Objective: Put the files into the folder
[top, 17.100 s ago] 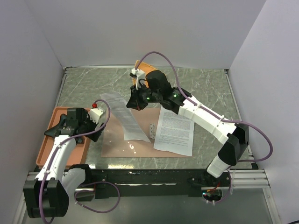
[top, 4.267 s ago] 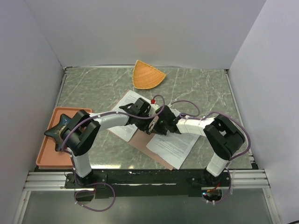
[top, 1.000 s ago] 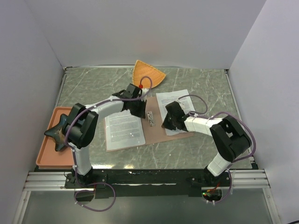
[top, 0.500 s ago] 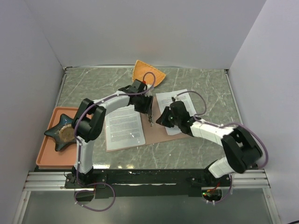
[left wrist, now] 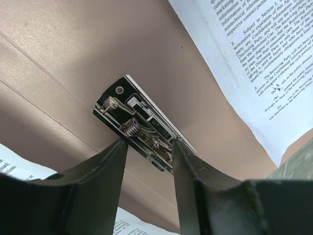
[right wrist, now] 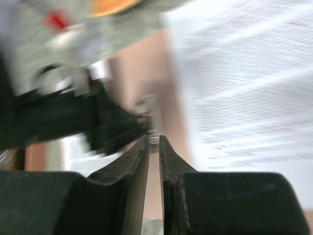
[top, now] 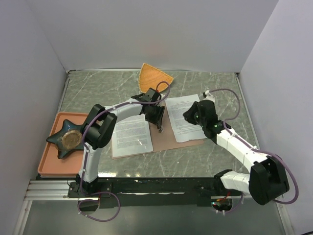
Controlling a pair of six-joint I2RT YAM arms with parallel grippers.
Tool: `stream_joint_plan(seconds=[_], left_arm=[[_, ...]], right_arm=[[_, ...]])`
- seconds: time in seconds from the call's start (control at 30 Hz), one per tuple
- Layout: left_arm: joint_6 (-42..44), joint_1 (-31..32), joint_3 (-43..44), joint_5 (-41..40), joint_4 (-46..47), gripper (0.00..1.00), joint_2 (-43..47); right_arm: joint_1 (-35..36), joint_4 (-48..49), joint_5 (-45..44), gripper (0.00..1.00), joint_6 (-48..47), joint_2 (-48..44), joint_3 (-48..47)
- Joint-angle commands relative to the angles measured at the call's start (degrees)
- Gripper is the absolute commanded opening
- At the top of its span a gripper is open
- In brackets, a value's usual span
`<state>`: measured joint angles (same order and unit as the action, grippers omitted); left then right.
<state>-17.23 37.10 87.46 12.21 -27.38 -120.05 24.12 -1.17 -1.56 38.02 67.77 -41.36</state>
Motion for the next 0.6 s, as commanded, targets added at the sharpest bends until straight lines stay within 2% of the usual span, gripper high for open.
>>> stream_joint_plan(seconds=[0.0, 0.1, 0.27, 0.57], left_arm=[[1.5, 1.2, -2.1, -2.0, -0.4, 0.47, -0.7], [2.7, 2.1, -5.9, -2.1, 0.0, 0.46, 1.2], [4.6, 3.1, -11.6, -1.0, 0.3, 0.43, 4.7], [7.2, 5.2, -15.0, 2.6, -0.7, 0.40, 5.3]], right_arm=[[-3.0, -8.8, -3.9, 0.20, 0.9, 3.7, -1.0], [-3.3, -12.3, -6.1, 0.20, 2.3, 7.8, -1.8], [-4.6, -11.5, -7.0, 0.23, 2.8, 10.7, -0.9], [-4.7, -12.9, -7.6, 0.24, 1.5, 12.0, -3.3]])
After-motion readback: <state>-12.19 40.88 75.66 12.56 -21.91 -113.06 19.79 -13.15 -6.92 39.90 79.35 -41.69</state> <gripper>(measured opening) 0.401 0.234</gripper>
